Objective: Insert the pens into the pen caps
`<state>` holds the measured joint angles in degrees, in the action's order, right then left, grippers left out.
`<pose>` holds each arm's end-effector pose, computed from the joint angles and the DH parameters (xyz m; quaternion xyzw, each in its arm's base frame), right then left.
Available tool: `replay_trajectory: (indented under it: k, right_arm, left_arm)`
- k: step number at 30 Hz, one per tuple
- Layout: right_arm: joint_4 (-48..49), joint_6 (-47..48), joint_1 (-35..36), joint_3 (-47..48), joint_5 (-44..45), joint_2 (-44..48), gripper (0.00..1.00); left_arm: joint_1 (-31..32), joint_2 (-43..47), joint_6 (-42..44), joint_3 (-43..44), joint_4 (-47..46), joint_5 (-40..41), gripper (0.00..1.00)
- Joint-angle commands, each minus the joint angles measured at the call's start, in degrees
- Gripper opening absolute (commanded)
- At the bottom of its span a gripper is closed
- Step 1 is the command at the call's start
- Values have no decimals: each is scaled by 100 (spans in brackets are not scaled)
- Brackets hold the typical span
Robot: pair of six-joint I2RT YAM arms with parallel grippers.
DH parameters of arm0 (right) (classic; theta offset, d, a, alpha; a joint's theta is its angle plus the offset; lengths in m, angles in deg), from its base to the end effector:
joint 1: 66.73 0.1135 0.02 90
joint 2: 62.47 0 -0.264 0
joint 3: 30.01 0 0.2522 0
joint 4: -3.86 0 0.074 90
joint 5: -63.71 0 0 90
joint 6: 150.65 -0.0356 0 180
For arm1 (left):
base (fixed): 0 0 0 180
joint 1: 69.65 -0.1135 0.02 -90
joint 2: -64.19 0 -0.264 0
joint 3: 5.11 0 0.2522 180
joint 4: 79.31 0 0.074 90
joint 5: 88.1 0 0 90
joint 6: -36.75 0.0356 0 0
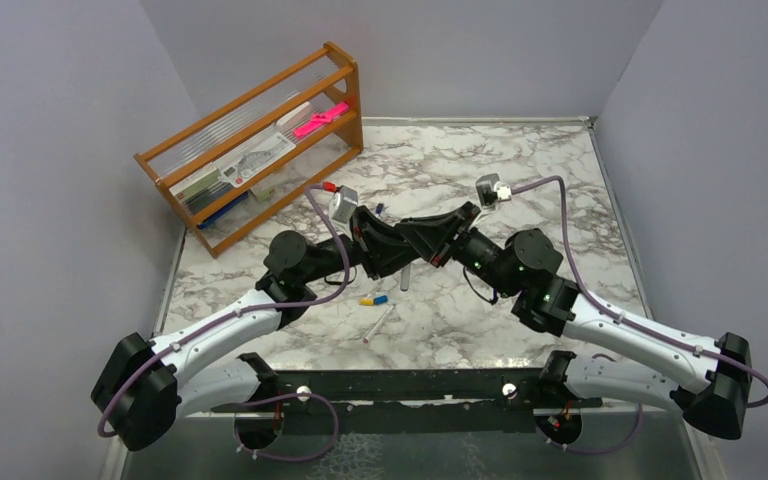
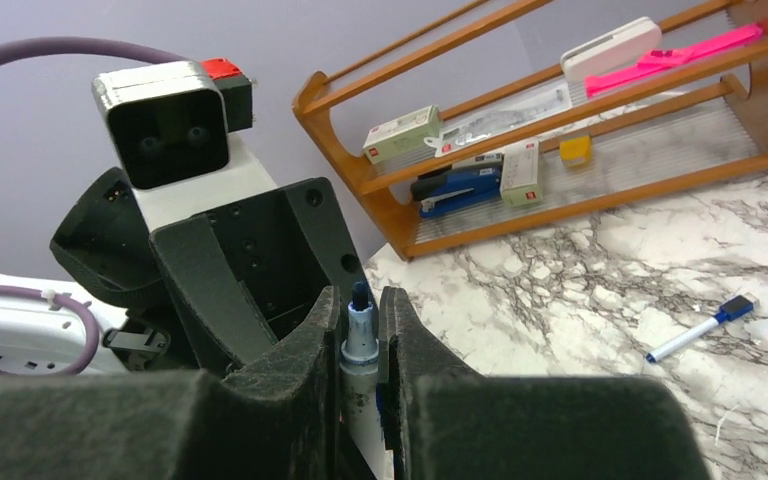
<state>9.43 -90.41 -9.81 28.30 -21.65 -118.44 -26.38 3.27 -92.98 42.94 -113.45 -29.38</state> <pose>0.1294 0.1934 0.3577 -0.1244 0.6449 0.4979 0.5663 0.1583 -0.1744 0.3259 0.2392 0.5364 -0.6407 0.4945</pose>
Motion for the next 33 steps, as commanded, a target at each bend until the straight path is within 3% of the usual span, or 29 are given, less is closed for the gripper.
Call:
replay_trajectory:
  k: [1, 2, 4, 20, 24, 28, 31, 33]
  right_arm:
    - [279, -83, 6, -118, -6, 156, 2]
    - [326, -42, 6, -124, 39, 170, 2]
    - [361, 31, 9, -78, 148, 182, 2]
    - [629, 59, 9, 140, 160, 54, 2]
    - [663, -43, 5, 128, 65, 14, 2]
    - [694, -138, 11, 85, -10, -4, 2]
    - [547, -45, 7, 114, -64, -8, 2]
    - [177, 143, 10, 194, 55, 36, 24]
  left_arm:
    - [23, 162, -17, 25, -269, -32, 43]
    - [24, 213, -25, -27, -264, -8, 49]
    - [24, 314, -42, -128, -268, 37, 51]
    - [41, 344, -174, -443, -282, 39, 45]
    - [50, 322, -224, -355, -282, -80, 28]
    - [72, 249, -234, -307, -287, -101, 0]
    - [77, 276, -156, -372, -282, 13, 0]
    - [58, 390, 54, -456, -169, 157, 0]
